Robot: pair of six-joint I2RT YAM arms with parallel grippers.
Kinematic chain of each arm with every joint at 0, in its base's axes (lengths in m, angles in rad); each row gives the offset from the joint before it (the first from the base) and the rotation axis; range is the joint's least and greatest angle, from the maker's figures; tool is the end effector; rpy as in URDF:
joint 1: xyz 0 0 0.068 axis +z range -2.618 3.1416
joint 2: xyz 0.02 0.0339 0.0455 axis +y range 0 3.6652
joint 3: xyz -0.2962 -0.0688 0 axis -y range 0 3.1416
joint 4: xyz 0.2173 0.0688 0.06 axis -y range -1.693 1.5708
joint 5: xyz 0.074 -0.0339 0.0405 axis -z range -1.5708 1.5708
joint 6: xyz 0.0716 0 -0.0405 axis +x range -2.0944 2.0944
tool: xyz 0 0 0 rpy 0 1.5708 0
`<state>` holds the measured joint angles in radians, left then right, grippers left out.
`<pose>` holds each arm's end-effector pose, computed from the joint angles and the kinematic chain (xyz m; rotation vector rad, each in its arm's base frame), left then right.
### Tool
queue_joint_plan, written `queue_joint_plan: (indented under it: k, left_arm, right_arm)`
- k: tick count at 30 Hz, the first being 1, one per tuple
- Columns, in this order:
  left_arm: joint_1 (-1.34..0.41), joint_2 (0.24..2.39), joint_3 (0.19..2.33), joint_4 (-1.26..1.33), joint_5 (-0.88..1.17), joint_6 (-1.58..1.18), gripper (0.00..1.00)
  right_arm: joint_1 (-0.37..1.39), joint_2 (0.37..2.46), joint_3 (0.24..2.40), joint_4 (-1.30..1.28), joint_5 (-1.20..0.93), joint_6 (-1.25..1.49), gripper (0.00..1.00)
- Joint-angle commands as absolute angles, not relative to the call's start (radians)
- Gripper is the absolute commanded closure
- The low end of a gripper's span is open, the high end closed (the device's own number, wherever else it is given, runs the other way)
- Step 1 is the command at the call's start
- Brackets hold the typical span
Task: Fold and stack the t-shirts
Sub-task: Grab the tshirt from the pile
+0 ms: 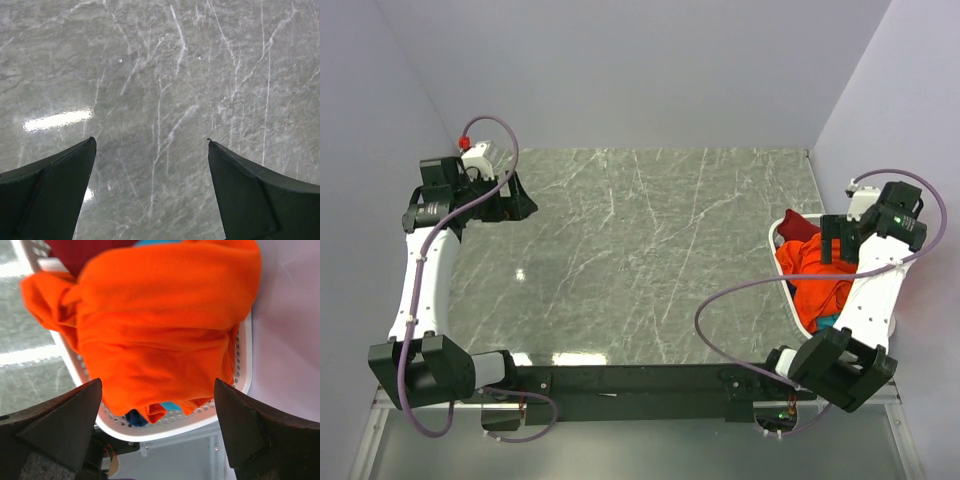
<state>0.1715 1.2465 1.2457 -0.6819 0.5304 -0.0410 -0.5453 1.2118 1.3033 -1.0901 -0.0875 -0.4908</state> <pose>0.2508 0.0067 0.3684 0.0488 2.1927 -0.5220 0.1790 -0.1013 0.3482 0.0372 2.5885 -0.2786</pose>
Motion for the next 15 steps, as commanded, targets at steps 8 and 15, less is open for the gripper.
queue_joint_plan:
  k: [8,15]
  left_arm:
    - [0.12,1.246,1.262,-0.657,0.528,-0.051,0.01]
    - [0.12,1.243,1.256,-0.652,0.522,-0.038,0.01]
  right_arm:
    - [-0.655,1.273,1.209,-1.069,-0.179,-0.592,0.07]
    - [-0.678,1.299,1.201,-1.092,-0.198,-0.601,0.22]
